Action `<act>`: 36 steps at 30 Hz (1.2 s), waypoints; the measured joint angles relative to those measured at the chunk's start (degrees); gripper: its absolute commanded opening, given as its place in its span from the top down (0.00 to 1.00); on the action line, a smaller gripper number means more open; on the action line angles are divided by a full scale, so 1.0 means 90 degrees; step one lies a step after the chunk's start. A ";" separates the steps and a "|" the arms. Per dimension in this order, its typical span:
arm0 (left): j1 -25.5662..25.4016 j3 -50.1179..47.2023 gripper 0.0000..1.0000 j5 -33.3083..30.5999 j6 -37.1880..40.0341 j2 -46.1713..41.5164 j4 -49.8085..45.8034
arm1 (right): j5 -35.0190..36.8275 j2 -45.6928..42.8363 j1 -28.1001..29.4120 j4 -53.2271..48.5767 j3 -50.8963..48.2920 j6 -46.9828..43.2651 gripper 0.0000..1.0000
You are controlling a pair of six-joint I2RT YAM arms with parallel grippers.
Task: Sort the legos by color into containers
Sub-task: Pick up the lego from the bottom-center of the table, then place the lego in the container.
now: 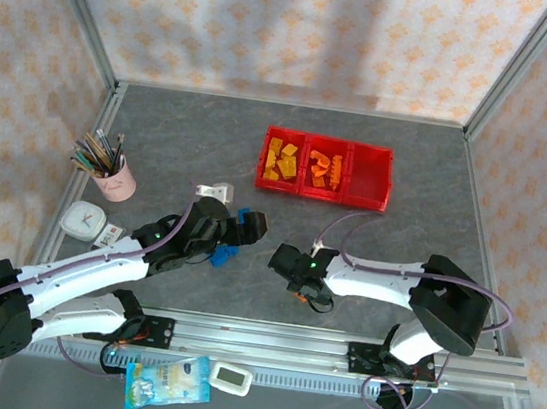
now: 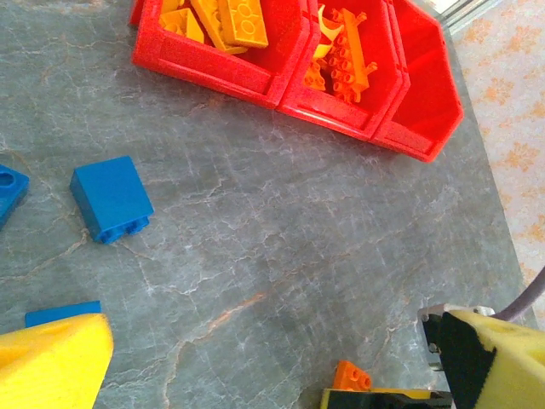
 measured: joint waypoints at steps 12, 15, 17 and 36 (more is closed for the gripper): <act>0.0000 0.0000 0.01 -0.0046 0.0000 -0.0005 -0.0109 | 0.0036 0.0095 0.0000 -0.0019 0.0107 -0.0095 0.67; 0.0000 0.0000 0.01 -0.0046 0.0000 -0.0017 -0.0114 | 0.0051 0.0095 -0.0002 -0.0019 0.0117 -0.0131 0.68; 0.0000 0.0000 0.01 -0.0068 0.0000 -0.0058 -0.0119 | 0.0044 0.0092 -0.0036 -0.0005 0.0134 -0.0204 0.68; 0.0792 0.0452 0.01 -0.0136 0.0262 -0.0277 -0.0231 | 0.0636 0.0865 -0.2805 0.0702 0.3186 -0.3249 0.68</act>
